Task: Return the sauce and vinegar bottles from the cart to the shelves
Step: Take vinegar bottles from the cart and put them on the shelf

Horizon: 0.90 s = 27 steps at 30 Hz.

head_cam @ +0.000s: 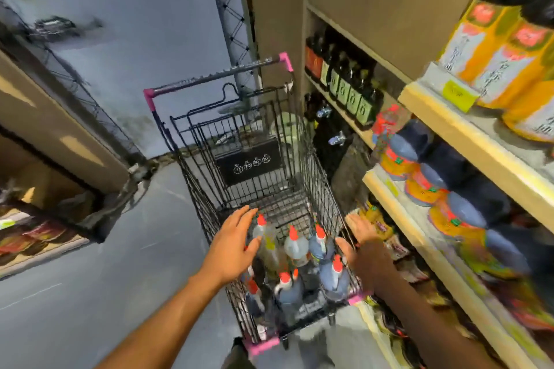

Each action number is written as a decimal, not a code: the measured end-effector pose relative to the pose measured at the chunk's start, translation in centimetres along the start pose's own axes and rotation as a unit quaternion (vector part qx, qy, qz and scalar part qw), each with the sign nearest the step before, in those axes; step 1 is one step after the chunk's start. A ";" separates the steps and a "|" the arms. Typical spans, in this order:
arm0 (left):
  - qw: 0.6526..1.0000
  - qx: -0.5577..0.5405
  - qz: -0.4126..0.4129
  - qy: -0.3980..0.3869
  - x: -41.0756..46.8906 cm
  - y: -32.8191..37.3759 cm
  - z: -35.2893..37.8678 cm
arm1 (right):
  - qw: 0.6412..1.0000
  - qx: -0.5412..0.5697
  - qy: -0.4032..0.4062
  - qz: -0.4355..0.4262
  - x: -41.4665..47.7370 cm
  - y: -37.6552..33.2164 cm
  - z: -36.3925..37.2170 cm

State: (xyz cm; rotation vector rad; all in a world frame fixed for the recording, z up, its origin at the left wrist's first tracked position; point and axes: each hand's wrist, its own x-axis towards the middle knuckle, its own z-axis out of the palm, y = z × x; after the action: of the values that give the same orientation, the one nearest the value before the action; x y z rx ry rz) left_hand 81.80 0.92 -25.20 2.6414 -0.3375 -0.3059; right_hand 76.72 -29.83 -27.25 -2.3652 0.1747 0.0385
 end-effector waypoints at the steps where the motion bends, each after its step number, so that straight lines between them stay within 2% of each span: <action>1: 1.000 0.002 0.012 -0.015 1.6 -0.8 -0.1 | 1.000 0.012 -0.004 0.023 0.5 -0.3 0.8; 5: 0.995 0.003 0.047 -0.088 7.5 -5.0 -0.5 | 0.990 0.037 -0.040 0.127 2.7 -0.1 6.0; 8: 0.989 0.007 0.069 -0.133 11.0 -7.8 -1.1 | 0.982 0.016 -0.084 0.167 4.4 -2.4 10.0; 15: 0.973 0.015 0.061 -0.223 16.6 -13.1 0.0 | 0.966 0.013 -0.144 0.214 10.5 -6.5 19.1; 19: 0.963 0.019 0.055 -0.264 18.6 -15.8 1.3 | 0.959 -0.005 -0.136 0.249 13.8 -6.6 23.7; 23: 0.960 -0.001 0.042 -0.276 19.7 -18.4 2.5 | 0.956 -0.040 -0.134 0.258 16.4 -6.0 27.7; 27: 0.966 0.012 0.049 -0.255 20.4 -19.9 3.4 | 0.948 -0.066 -0.145 0.276 17.3 -5.4 30.2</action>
State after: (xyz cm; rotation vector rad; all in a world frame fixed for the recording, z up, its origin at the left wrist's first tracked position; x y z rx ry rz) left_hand 103.82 10.93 -40.67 2.5249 -0.6345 -0.9557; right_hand 95.27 -6.96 -46.50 -2.3353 0.7018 0.6807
